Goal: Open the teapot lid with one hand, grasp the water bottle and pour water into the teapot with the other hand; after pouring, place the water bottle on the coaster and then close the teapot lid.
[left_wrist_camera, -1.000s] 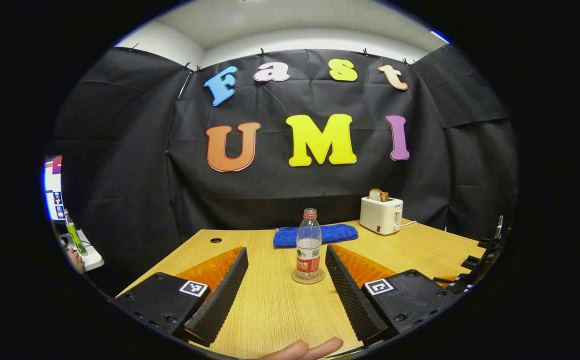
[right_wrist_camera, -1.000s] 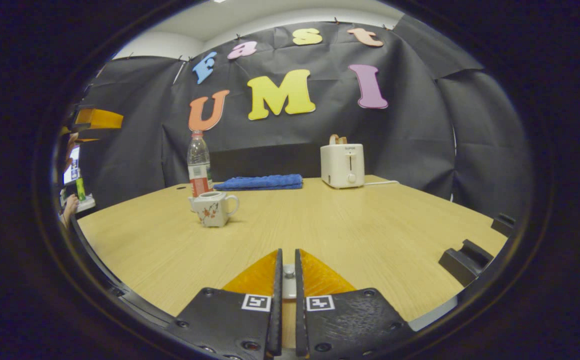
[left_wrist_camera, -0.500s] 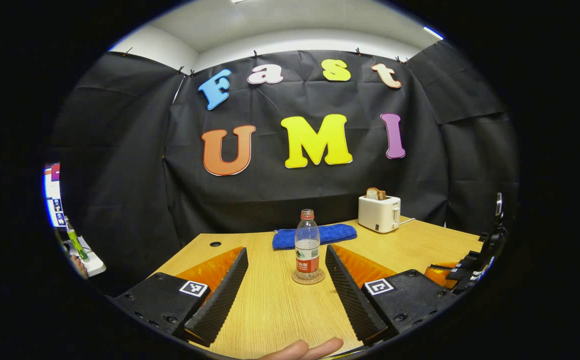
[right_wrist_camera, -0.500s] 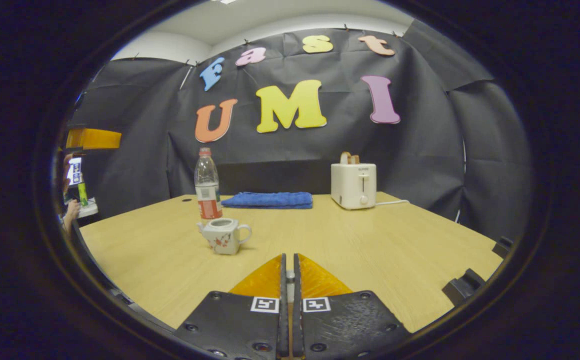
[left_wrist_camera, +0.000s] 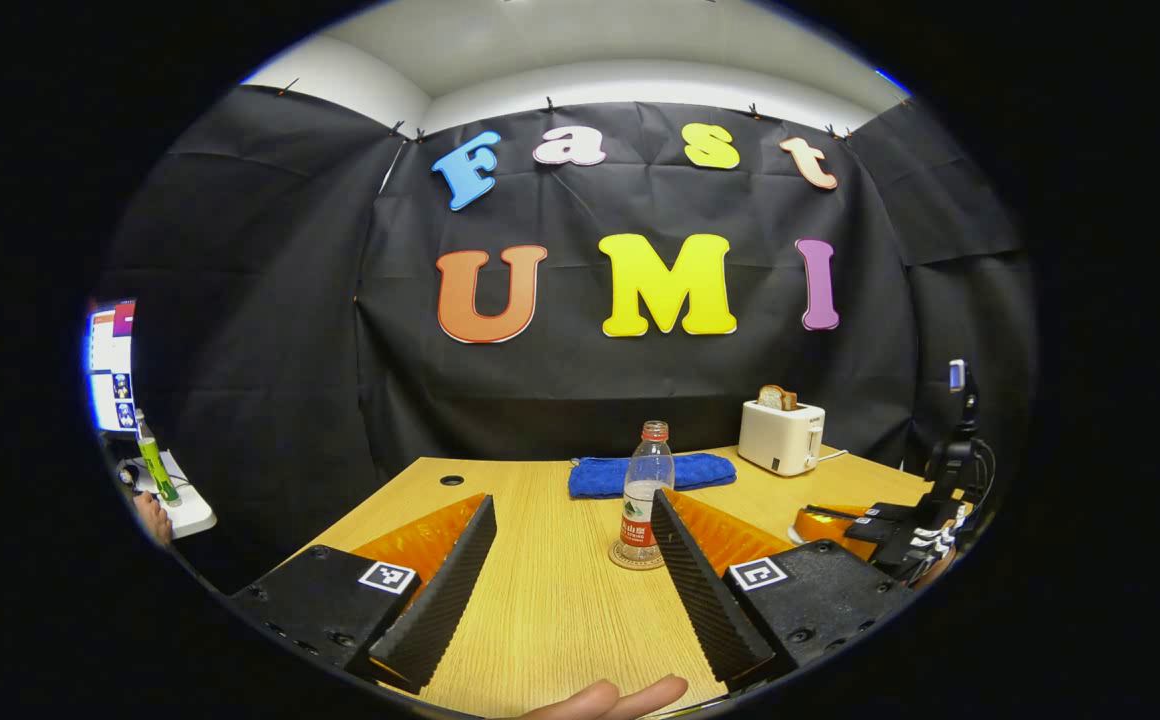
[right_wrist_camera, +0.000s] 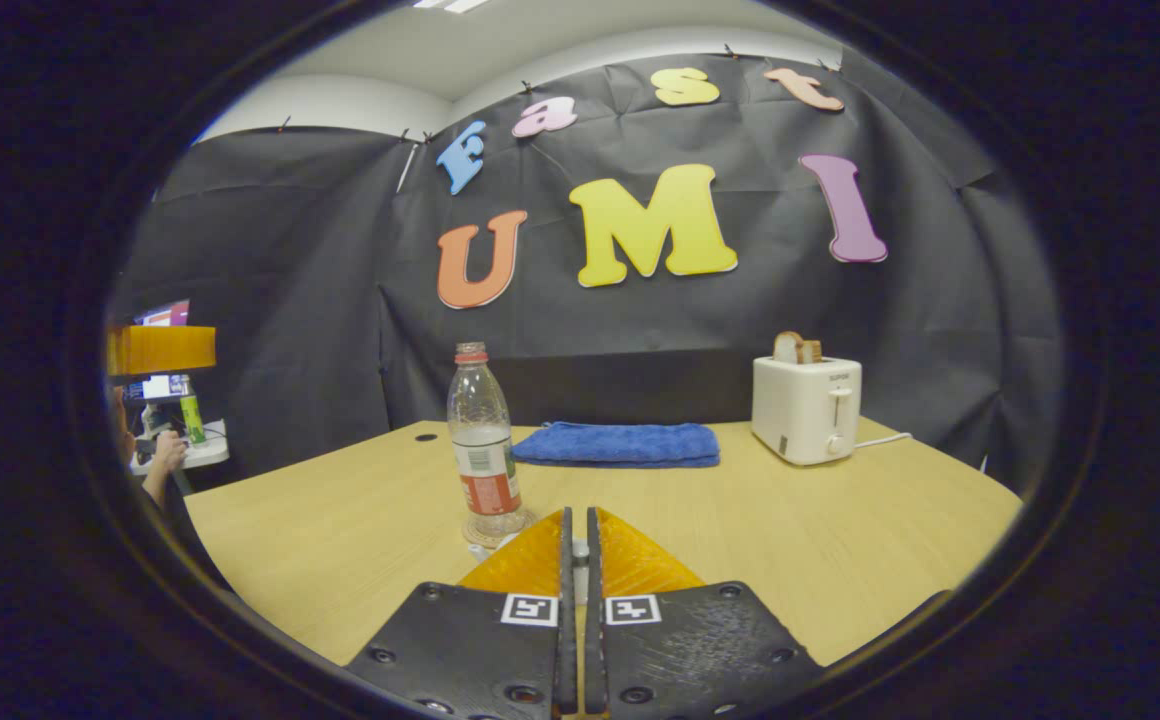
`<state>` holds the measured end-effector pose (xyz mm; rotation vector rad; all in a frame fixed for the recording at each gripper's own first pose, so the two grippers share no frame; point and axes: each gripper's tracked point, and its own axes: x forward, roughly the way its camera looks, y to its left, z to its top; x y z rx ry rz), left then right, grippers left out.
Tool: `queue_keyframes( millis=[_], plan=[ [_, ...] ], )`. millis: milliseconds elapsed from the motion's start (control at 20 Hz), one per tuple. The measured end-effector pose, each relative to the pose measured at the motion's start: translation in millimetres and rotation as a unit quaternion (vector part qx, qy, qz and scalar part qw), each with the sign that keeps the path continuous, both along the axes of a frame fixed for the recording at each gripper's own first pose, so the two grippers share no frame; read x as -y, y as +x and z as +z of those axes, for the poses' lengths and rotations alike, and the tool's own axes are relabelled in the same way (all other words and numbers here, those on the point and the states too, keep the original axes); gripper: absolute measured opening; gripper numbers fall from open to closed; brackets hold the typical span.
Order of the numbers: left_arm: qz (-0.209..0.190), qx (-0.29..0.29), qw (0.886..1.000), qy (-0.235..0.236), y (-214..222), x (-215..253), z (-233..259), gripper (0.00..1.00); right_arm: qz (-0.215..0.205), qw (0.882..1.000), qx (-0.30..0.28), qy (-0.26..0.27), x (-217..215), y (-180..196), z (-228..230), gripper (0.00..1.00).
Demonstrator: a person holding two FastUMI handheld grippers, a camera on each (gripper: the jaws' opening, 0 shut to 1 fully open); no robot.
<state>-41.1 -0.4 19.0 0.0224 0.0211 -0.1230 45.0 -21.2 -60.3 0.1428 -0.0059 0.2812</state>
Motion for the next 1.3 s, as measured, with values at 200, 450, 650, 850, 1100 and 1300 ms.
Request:
queue_keyframes(
  millis=[200,450,650,850,1100,1300],
  plan=[
    [0.005,-0.006,1.000,-0.013,4,-10,-3,0.98,0.011,1.000,-0.015,0.001,-24,26,-3,0.02],
    [0.007,-0.008,1.000,-0.008,6,-12,-5,0.98,0.015,1.000,-0.025,-0.008,-40,43,-11,0.02],
    [0.004,-0.008,1.000,-0.010,6,-11,-5,0.98,0.016,0.999,-0.031,-0.002,-43,48,-14,0.02],
    [0.005,-0.011,1.000,-0.009,5,-12,-6,0.98,0.015,0.999,-0.033,-0.006,-43,48,-18,0.03],
    [0.001,-0.010,1.000,-0.009,4,-7,-5,0.98,0.004,1.000,-0.009,-0.016,-31,33,0,0.25],
    [-0.002,-0.006,1.000,-0.008,0,-3,-2,0.98,-0.002,1.000,0.017,-0.023,-17,5,22,0.59]
  ],
)
